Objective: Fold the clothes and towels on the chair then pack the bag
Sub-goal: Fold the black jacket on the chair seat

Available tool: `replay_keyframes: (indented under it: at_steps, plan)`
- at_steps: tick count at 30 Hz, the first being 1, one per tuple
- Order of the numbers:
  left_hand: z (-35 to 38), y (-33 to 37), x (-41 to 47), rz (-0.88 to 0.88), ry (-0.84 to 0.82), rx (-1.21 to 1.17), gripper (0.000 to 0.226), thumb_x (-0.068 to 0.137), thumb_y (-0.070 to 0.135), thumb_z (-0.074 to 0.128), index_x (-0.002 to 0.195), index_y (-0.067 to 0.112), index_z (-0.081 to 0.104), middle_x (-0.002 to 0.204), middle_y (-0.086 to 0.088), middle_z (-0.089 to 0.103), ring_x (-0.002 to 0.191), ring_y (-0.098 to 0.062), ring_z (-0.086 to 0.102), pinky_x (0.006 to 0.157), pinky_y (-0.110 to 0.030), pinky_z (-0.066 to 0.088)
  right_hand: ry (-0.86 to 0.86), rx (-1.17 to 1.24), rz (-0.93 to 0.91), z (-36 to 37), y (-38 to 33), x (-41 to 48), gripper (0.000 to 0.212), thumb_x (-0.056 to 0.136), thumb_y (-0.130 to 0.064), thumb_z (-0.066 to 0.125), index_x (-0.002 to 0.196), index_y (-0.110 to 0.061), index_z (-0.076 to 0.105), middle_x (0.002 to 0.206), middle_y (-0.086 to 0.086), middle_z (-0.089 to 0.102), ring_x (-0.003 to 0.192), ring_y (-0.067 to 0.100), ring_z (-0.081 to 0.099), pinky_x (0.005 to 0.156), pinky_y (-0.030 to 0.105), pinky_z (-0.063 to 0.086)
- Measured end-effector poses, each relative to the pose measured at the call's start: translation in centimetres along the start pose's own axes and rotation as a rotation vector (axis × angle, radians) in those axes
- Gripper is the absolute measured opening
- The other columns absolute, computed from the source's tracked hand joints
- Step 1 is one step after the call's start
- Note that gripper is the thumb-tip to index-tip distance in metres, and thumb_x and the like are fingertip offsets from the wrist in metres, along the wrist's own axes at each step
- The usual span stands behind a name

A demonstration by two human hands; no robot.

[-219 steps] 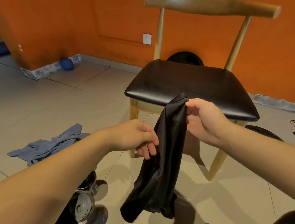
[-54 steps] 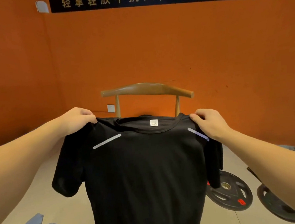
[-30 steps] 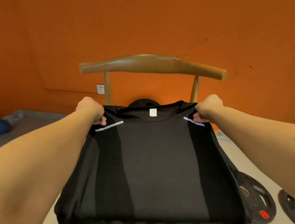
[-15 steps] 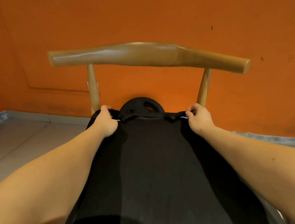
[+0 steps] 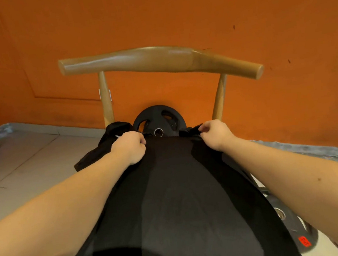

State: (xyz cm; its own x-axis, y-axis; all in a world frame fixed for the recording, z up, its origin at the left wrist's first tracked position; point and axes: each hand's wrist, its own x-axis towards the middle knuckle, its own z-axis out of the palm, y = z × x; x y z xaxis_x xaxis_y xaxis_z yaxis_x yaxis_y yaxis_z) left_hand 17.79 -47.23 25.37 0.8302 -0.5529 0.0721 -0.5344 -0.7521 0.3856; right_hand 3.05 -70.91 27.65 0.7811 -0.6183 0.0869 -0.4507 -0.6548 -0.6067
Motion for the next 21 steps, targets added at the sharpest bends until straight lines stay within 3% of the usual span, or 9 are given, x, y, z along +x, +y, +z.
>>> replay_keyframes:
  at_steps: [5, 8, 11, 13, 16, 21]
  plan:
    - [0.6, 5.1, -10.8, 0.097, -0.022, -0.016, 0.02, 0.097, 0.023, 0.056, 0.11, 0.025, 0.071, 0.114, 0.001, 0.065, 0.097, -0.021, 0.064, 0.089, -0.04, 0.056, 0.041, 0.117, 0.115, -3.0, 2.0, -10.1, 0.037, 0.097, -0.009, 0.055, 0.133, -0.012, 0.063, 0.131, 0.008, 0.064, 0.115, 0.026, 0.06, 0.085, 0.026, 0.043]
    - [2.1, 8.1, -18.1, 0.185, -0.017, -0.016, 0.021, 0.097, 0.031, 0.06, 0.113, 0.026, 0.073, 0.12, 0.004, 0.064, 0.109, -0.019, 0.06, 0.097, -0.042, 0.054, 0.098, 0.217, 0.2, -4.1, 3.9, -16.9, 0.043, 0.102, -0.015, 0.049, 0.145, -0.011, 0.05, 0.138, 0.01, 0.059, 0.116, 0.028, 0.058, 0.088, 0.032, 0.044]
    - [4.4, 10.1, -24.2, 0.299, 0.022, -0.004, 0.027, 0.097, 0.038, 0.06, 0.12, 0.028, 0.072, 0.119, 0.013, 0.062, 0.119, -0.015, 0.053, 0.105, -0.038, 0.047, 0.14, 0.361, 0.332, -4.1, 6.1, -23.0, 0.046, 0.108, -0.022, 0.046, 0.152, -0.014, 0.038, 0.149, 0.009, 0.05, 0.133, 0.032, 0.05, 0.103, 0.041, 0.043]
    - [5.8, 11.4, -27.2, 0.326, 0.006, -0.004, 0.037, 0.098, 0.04, 0.06, 0.134, 0.029, 0.064, 0.135, 0.014, 0.056, 0.129, -0.015, 0.048, 0.111, -0.039, 0.042, 0.123, 0.427, 0.419, -3.6, 8.0, -26.0, 0.05, 0.108, -0.029, 0.048, 0.154, -0.016, 0.034, 0.152, 0.008, 0.046, 0.138, 0.032, 0.047, 0.109, 0.044, 0.043]
    - [6.9, 12.6, -29.8, 0.348, 0.006, 0.021, 0.048, 0.101, 0.038, 0.057, 0.147, 0.03, 0.05, 0.159, 0.009, 0.036, 0.146, -0.016, 0.032, 0.12, -0.039, 0.028, 0.05, 0.475, 0.499, -3.1, 10.4, -29.0, 0.052, 0.104, -0.036, 0.054, 0.15, -0.017, 0.039, 0.148, 0.006, 0.05, 0.134, 0.031, 0.051, 0.106, 0.045, 0.047]
    - [7.6, 13.4, -31.7, 0.39, -0.003, 0.021, 0.046, 0.102, 0.037, 0.055, 0.147, 0.029, 0.05, 0.159, 0.008, 0.036, 0.146, -0.016, 0.029, 0.12, -0.037, 0.028, -0.218, 0.576, 0.52, -3.5, 12.1, -30.7, 0.028, 0.096, -0.027, 0.071, 0.118, -0.013, 0.062, 0.12, 0.005, 0.068, 0.11, 0.022, 0.065, 0.099, 0.04, 0.055]
